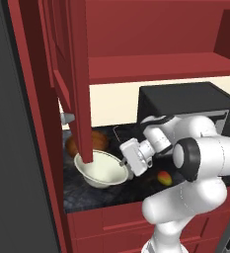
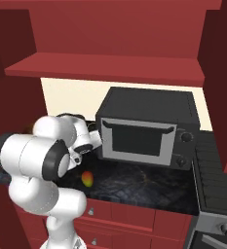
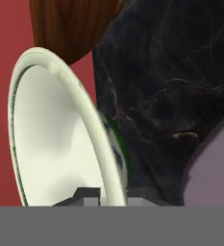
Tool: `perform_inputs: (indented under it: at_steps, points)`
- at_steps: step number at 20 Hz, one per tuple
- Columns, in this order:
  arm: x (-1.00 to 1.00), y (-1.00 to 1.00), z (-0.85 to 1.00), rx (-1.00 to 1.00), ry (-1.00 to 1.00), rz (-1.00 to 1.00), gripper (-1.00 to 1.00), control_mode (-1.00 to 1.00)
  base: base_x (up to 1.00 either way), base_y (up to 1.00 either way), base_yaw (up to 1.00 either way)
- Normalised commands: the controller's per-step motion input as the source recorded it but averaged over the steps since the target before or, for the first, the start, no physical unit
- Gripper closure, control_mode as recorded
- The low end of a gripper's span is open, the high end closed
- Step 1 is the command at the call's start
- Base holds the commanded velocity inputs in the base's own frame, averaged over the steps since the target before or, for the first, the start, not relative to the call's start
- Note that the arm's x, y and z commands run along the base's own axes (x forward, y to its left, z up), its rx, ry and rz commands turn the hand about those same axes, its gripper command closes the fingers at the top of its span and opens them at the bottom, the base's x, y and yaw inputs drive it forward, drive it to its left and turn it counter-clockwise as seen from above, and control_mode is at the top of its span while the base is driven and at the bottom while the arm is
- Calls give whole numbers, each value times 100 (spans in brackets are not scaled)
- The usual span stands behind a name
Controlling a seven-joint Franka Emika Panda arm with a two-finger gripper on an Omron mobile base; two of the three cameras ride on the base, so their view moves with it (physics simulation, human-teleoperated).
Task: Pick both bowls and place them on the counter. Then place the mango in one bowl and place the eggplant in the other bowl.
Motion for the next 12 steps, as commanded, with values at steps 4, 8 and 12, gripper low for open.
perform_inputs:
  at_steps: [4,8,12]
  points:
    - [20,16,-35,0,0,6,100,-100,0,0,0]
    - [23,18,-26,0,0,6,100,-100,0,0,0]
    - [21,19,-19,-1,1,4,100,-100,0,0,0]
